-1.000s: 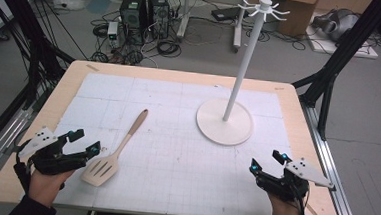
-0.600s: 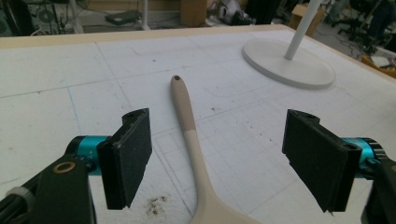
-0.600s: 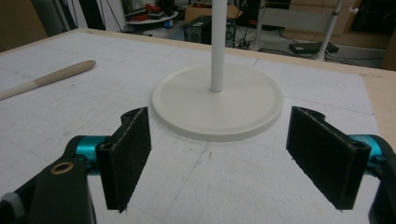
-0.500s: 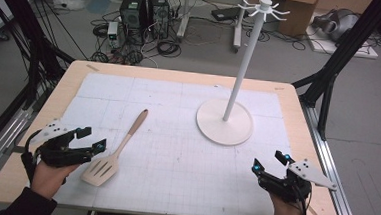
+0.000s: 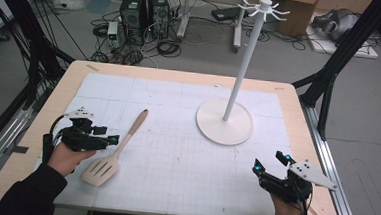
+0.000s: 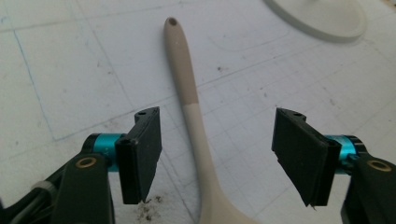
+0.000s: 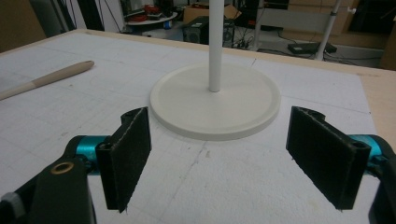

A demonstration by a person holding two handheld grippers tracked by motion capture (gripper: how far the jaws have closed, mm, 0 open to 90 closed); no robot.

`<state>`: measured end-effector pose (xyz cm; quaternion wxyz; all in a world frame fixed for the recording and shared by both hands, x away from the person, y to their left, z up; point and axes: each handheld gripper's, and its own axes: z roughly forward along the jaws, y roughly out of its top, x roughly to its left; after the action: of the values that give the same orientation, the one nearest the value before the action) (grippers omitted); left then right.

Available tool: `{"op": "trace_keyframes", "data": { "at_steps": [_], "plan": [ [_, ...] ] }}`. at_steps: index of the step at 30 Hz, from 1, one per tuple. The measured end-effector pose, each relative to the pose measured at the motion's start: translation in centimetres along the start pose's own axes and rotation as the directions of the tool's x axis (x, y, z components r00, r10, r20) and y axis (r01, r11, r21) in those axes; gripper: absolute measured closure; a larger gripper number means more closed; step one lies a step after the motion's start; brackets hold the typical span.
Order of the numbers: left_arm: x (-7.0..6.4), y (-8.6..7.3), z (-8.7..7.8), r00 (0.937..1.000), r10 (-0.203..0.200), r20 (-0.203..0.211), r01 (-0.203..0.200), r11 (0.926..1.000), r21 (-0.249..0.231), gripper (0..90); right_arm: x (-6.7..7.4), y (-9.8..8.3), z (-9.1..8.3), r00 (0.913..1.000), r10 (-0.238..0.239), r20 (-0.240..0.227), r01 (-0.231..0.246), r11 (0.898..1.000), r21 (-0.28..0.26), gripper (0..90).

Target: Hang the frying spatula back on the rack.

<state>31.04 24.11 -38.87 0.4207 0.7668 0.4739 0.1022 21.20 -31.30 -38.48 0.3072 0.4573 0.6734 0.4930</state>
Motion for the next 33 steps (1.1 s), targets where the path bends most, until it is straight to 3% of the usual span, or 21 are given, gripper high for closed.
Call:
{"op": "trace_keyframes", "data": {
  "at_steps": [4, 5, 7, 10, 12, 17, 20, 23, 33],
  "plan": [
    [-0.2, 0.0, 0.8, 0.9999, 0.010, -0.007, -0.009, 0.9990, 0.043, 40.2, 0.0, 0.0, 0.0, 1.0000, 0.000, 0.001, 0.000, 1.000, 0.002, 21.0],
    [-0.4, 0.0, 1.4, 0.9992, 0.039, -0.009, -0.038, 0.9968, 0.070, 41.8, 0.0, 0.0, 0.0, 1.0000, 0.001, 0.002, -0.001, 1.000, 0.002, 21.1],
    [-0.6, 0.0, 1.6, 0.9989, 0.046, -0.013, -0.045, 0.9959, 0.078, 42.4, 0.0, 0.0, 0.0, 1.0000, 0.004, 0.002, -0.004, 1.000, 0.002, 21.0],
    [-0.9, 0.2, 2.6, 0.9960, 0.087, -0.020, -0.084, 0.9889, 0.123, 44.3, 0.0, 0.0, 0.0, 1.0000, 0.002, 0.000, -0.002, 1.000, 0.002, 21.1],
    [-0.9, 0.2, 2.8, 0.9960, 0.087, -0.023, -0.083, 0.9879, 0.131, 44.6, 0.0, 0.0, 0.0, 1.0000, 0.000, 0.000, 0.000, 1.000, 0.004, 21.1],
    [-0.7, -0.1, 3.9, 0.9946, 0.095, -0.042, -0.085, 0.9777, 0.192, 48.1, 0.0, -0.1, -0.1, 1.0000, 0.001, 0.002, -0.001, 1.000, 0.005, 21.1],
    [-0.8, -0.2, 4.2, 0.9943, 0.097, -0.043, -0.087, 0.9761, 0.199, 50.5, -0.1, -0.1, -0.1, 1.0000, 0.001, 0.002, -0.001, 1.000, 0.005, 21.1],
    [-0.9, -0.3, 4.7, 0.9925, 0.114, -0.043, -0.101, 0.9670, 0.234, 53.5, -0.1, -0.1, 0.0, 1.0000, -0.001, 0.002, 0.001, 1.000, 0.006, 21.1],
    [-1.2, -0.6, 5.2, 0.9882, 0.140, -0.062, -0.118, 0.9553, 0.271, 61.0, -0.2, -0.1, -0.1, 1.0000, 0.005, 0.007, -0.005, 1.000, 0.005, 21.2]
  ]
}}
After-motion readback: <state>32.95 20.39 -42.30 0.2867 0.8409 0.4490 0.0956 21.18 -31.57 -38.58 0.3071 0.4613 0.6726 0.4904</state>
